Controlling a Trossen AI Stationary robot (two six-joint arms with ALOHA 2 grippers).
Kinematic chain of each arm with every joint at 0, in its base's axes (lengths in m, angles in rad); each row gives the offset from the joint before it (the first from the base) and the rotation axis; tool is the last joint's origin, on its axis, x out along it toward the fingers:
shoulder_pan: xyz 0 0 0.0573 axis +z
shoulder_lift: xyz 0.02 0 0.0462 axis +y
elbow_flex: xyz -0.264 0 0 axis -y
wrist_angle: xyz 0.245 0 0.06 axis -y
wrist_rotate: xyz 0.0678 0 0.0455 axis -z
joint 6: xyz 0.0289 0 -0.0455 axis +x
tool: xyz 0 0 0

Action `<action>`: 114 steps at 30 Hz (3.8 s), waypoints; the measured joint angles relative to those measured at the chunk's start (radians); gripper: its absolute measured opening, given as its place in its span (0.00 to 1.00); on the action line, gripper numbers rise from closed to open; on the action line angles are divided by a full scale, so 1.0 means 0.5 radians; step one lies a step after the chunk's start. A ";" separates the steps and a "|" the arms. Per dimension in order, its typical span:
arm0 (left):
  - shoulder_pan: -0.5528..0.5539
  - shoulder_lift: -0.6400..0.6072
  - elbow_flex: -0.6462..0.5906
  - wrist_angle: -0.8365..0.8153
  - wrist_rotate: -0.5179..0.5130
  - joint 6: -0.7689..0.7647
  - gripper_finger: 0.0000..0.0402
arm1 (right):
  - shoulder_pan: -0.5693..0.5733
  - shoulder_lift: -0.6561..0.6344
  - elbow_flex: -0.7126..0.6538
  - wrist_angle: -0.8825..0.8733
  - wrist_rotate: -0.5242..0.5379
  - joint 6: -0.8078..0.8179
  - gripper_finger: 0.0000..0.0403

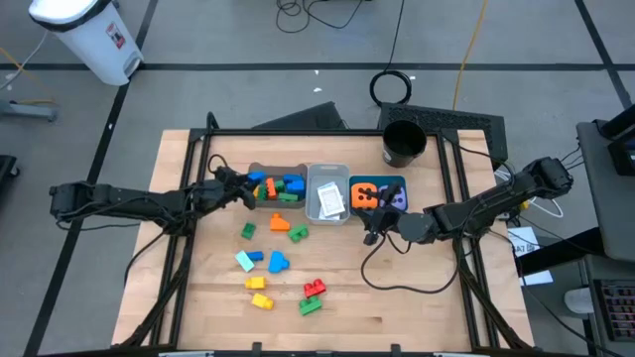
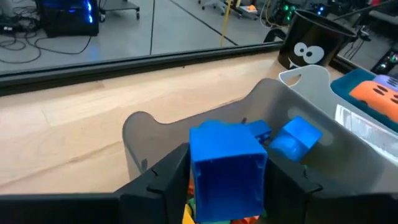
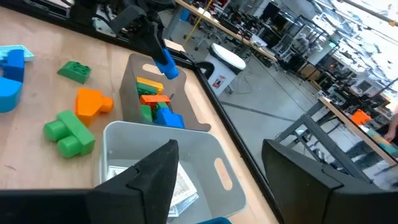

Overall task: Pick & Place Toys
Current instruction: Put the blue game piece into the black bin, then put the red game piece into the black bin

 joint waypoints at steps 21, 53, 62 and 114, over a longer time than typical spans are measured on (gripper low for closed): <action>-0.002 0.000 0.000 0.151 0.142 -0.081 0.70 | -0.070 0.024 0.001 0.026 -0.630 0.242 0.55; -0.008 0.000 0.002 0.300 0.575 -0.372 0.70 | 0.068 1.465 0.790 0.000 -1.922 0.622 0.71; -0.008 0.000 0.002 0.301 0.573 -0.353 0.70 | 0.027 1.483 0.790 -0.008 -1.917 0.617 0.64; -0.139 0.000 0.006 0.671 0.727 -0.473 0.70 | 0.172 0.737 0.655 -0.809 -0.609 0.183 0.07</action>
